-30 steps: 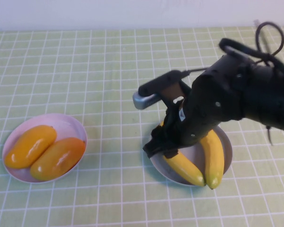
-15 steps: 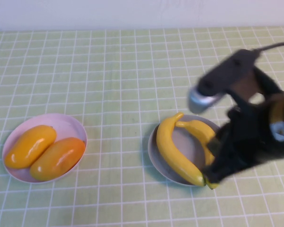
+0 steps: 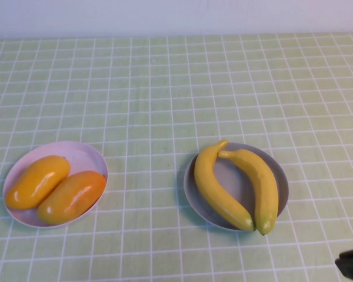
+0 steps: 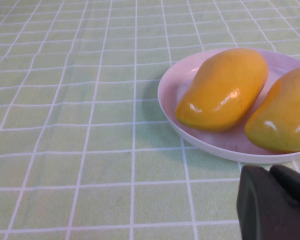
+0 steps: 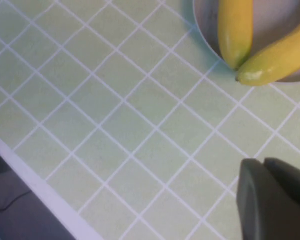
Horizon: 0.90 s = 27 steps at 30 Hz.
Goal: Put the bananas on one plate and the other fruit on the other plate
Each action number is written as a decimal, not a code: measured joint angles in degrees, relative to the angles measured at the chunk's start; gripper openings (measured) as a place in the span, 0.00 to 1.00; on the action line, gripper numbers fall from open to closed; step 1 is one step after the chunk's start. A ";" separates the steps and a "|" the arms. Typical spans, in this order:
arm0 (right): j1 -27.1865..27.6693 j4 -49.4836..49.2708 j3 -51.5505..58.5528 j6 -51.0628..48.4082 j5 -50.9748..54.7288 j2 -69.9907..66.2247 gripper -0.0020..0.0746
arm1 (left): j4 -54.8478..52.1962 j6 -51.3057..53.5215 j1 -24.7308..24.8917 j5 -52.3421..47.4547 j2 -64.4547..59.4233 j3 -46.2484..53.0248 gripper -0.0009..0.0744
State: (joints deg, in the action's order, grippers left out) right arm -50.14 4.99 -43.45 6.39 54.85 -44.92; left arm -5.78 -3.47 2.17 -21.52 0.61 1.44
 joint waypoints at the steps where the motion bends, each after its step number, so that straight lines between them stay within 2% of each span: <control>1: 0.00 0.00 1.60 -0.35 -1.13 0.87 0.01 | 0.00 0.00 0.00 0.00 0.00 0.00 0.01; 7: 0.11 3.57 13.21 3.11 -14.41 5.68 0.01 | 0.00 0.00 0.00 0.00 0.00 0.00 0.01; 9: 2.54 4.96 18.18 4.16 -21.18 7.77 0.01 | 0.00 0.00 0.00 0.00 0.00 0.00 0.01; 11: 7.76 5.81 23.02 4.58 -28.46 10.96 0.01 | 0.00 0.00 0.00 0.00 0.00 0.00 0.01; 13: 15.56 6.35 28.79 4.80 -37.56 15.14 0.01 | 0.00 0.00 0.00 0.00 0.00 0.00 0.01; 18: 32.93 6.57 41.31 5.16 -51.59 27.32 0.01 | 0.00 0.00 0.00 0.00 0.00 0.00 0.01; 22: 40.14 6.57 44.84 6.38 -52.04 36.86 0.01 | 0.00 0.00 0.00 0.00 0.00 0.00 0.01; 27: 42.35 6.36 44.82 6.60 -46.57 44.67 0.01 | 0.00 0.00 0.10 0.00 0.00 0.00 0.01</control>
State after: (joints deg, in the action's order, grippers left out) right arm -7.79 11.36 1.38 12.99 8.28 -0.24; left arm -5.78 -3.47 2.27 -21.52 0.61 1.44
